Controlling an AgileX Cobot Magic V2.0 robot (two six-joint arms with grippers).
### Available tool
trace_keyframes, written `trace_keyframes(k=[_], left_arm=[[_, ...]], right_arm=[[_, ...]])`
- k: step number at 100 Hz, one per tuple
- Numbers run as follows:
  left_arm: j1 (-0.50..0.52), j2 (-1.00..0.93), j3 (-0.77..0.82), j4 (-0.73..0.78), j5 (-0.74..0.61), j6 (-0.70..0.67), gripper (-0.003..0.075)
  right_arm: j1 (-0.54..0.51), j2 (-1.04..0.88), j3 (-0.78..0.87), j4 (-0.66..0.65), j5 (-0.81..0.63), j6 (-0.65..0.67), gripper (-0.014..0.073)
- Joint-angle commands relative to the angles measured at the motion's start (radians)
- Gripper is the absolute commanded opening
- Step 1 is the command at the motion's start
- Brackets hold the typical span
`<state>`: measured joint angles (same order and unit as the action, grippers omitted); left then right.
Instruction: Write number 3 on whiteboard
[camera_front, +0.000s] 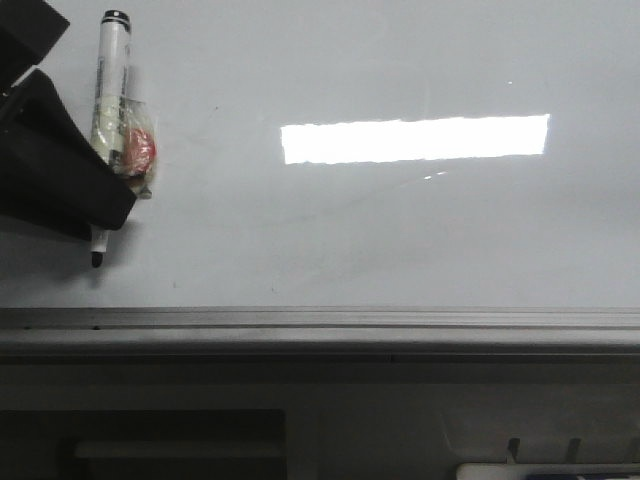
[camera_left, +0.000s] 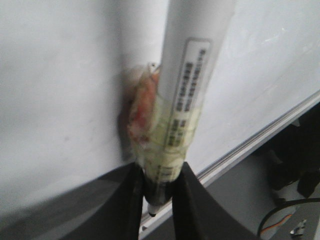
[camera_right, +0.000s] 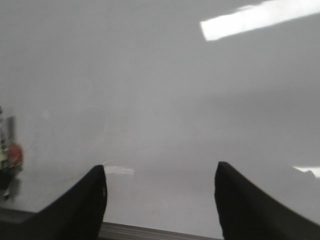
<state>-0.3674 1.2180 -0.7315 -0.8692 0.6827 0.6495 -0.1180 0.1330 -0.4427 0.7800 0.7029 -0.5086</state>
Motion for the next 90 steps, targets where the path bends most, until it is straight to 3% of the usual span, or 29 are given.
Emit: trace_keyframes(k=[1,11,29,50,69,90], left_arm=[[-0.024,-0.057,-0.051,-0.108,0.032,0.193,-0.0021],[-0.090,-0.126,-0.074,-0.114,0.098,0.357,-0.0021],[-0.248,-0.266,-0.103,0.010,0.082,0.556,-0.0021],[-0.369,-0.326,-0.118,0.098,0.060,0.582,-0.0021],[-0.412,-0.324,-0.118,0.098,0.058,0.582,-0.0021],[-0.414,-0.324,-0.118,0.114,0.058,0.582,-0.0021]], right_arm=[[0.002,0.065,-0.097,0.184,0.074,-0.214,0.0419],[0.009,0.181,-0.208,0.261,0.246,-0.355,0.0419],[0.141,0.337,-0.383,0.303,0.341,-0.474,0.0419],[0.372,0.511,-0.515,0.203,0.341,-0.474,0.0419],[0.614,0.701,-0.588,0.128,0.326,-0.474,0.0420],[0.826,0.851,-0.681,0.028,0.168,-0.474,0.0423]])
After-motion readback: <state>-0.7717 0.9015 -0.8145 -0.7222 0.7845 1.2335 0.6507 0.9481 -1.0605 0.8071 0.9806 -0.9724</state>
